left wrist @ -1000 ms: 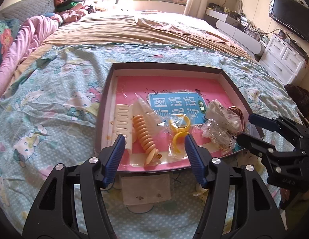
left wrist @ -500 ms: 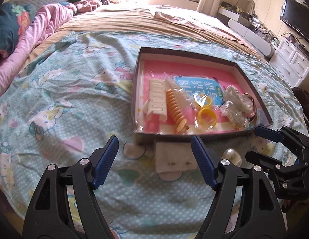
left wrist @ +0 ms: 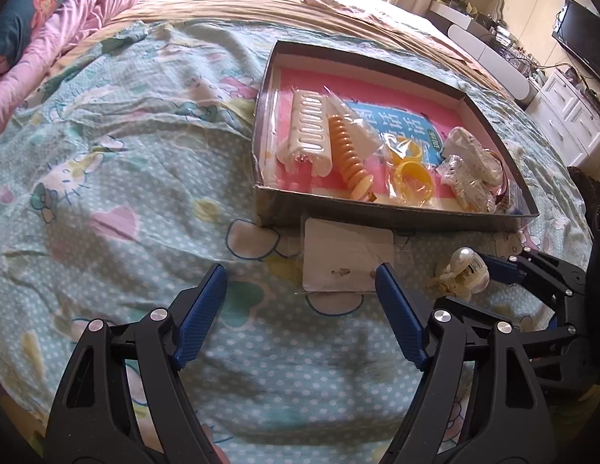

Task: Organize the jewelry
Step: 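Grasp the white stud-earring card with the left gripper while the right grasps the pearl earrings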

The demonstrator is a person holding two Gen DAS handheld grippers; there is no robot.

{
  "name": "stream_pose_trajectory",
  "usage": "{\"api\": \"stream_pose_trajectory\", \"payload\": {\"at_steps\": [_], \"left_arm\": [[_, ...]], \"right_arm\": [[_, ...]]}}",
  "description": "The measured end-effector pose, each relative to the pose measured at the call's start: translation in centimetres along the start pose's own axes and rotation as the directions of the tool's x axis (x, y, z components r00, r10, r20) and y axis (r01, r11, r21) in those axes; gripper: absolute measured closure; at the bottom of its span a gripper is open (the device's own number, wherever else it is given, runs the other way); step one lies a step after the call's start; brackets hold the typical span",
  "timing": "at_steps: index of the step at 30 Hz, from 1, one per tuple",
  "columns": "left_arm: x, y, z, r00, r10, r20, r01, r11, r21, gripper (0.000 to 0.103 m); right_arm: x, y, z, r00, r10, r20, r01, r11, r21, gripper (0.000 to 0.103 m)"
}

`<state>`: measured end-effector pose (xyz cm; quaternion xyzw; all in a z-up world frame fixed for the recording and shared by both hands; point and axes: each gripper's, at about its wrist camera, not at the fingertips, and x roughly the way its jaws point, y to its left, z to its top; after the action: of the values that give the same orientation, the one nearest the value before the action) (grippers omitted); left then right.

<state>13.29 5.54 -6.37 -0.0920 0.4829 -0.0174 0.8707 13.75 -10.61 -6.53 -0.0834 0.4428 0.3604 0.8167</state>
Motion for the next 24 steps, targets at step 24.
{"api": "stream_pose_trajectory", "payload": {"at_steps": [24], "left_arm": [[-0.6, -4.0, 0.6, 0.999, -0.024, 0.028, 0.021, 0.996, 0.085, 0.05]], "right_arm": [[-9.6, -6.9, -1.6, 0.968, -0.146, 0.204, 0.114, 0.981, 0.158, 0.07]]}}
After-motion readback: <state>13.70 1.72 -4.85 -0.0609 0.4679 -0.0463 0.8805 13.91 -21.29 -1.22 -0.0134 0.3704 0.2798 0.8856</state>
